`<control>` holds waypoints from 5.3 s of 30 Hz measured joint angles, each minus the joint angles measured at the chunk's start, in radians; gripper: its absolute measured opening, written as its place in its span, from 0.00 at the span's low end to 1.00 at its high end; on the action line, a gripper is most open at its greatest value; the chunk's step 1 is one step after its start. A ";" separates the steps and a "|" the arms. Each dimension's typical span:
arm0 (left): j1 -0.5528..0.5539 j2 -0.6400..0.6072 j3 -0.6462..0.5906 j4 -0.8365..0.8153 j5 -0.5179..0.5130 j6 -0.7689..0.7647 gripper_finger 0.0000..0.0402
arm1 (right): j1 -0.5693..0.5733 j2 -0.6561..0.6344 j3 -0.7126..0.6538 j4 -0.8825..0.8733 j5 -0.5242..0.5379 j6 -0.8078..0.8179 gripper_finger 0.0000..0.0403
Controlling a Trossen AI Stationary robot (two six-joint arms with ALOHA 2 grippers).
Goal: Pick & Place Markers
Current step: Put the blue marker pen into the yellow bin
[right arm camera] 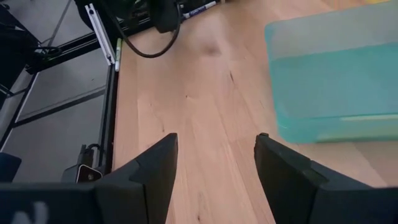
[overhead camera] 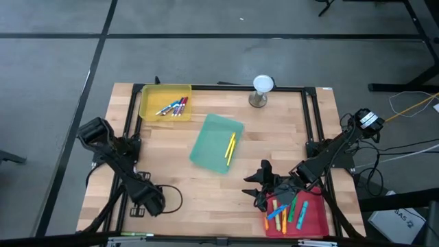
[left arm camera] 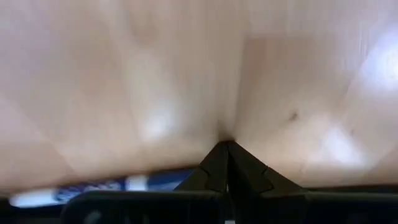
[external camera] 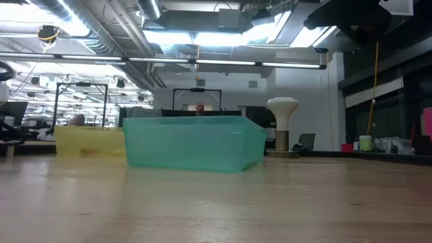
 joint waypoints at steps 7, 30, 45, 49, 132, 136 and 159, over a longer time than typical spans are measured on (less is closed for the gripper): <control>0.084 0.005 0.076 -0.032 -0.198 0.107 0.00 | 0.000 0.000 0.000 0.000 0.000 0.000 0.52; 0.051 0.001 0.214 -0.092 -0.227 0.080 0.00 | 0.000 0.000 0.000 0.001 -0.004 0.000 0.52; 0.007 -0.083 0.215 -0.154 -0.216 -0.737 0.14 | 0.000 0.000 0.000 0.002 -0.003 -0.055 0.52; 0.033 -0.096 0.215 -0.214 -0.225 -0.928 0.29 | 0.000 0.000 0.000 0.002 -0.004 -0.054 0.52; -0.126 -0.182 -0.098 0.007 -0.080 -1.407 0.65 | 0.000 0.000 0.000 0.019 -0.056 0.007 0.52; -0.144 -0.226 -0.094 -0.036 -0.086 -1.454 0.65 | 0.000 0.000 0.000 0.030 -0.056 0.003 0.52; -0.082 -0.233 -0.084 0.052 0.045 -0.801 0.65 | 0.000 0.000 0.000 0.041 -0.053 0.016 0.52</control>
